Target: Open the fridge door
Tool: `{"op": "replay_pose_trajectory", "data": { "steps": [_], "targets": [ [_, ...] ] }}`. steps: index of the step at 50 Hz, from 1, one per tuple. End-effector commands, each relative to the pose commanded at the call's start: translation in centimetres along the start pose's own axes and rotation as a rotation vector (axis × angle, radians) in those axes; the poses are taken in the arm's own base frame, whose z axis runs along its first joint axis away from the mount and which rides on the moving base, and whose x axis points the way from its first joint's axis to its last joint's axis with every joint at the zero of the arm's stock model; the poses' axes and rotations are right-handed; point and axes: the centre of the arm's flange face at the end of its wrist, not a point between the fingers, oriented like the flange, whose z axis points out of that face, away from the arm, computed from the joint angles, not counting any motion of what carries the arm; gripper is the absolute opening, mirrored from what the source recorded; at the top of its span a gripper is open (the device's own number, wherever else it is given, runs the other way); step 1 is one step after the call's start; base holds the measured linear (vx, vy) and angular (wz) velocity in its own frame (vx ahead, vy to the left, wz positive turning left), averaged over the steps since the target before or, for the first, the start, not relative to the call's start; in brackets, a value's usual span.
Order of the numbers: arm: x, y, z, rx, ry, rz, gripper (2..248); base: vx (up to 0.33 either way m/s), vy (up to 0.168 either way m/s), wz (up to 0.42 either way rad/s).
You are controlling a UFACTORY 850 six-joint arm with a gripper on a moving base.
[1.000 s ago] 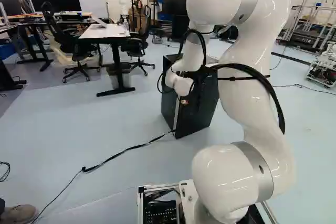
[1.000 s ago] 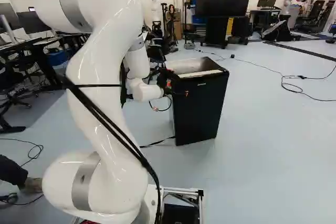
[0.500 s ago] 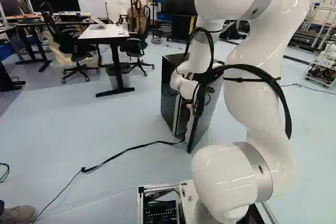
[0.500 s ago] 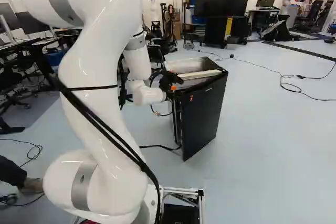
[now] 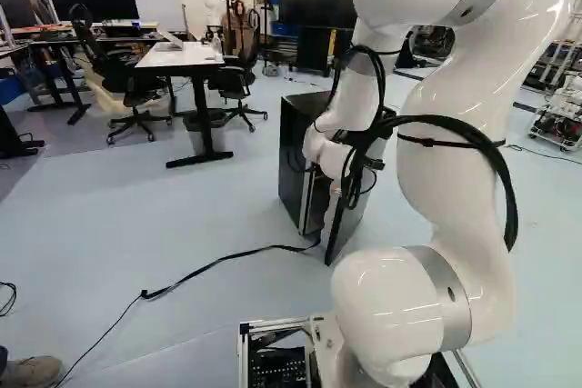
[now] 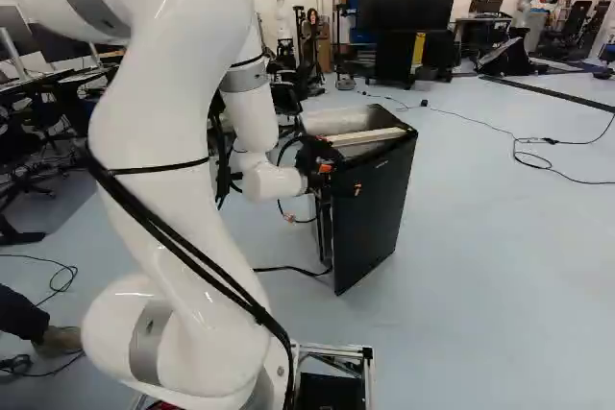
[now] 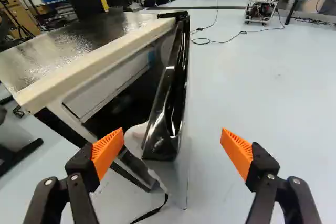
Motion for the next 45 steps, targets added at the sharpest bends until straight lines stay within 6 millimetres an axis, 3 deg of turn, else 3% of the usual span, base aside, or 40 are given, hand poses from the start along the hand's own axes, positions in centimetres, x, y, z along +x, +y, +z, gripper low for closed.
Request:
{"op": "replay_pose_trajectory", "data": {
  "steps": [45],
  "targets": [
    [-0.6,8.8,-3.7,-0.289,-0.015,0.138,247,0.000,0.000,0.000]
  ]
}}
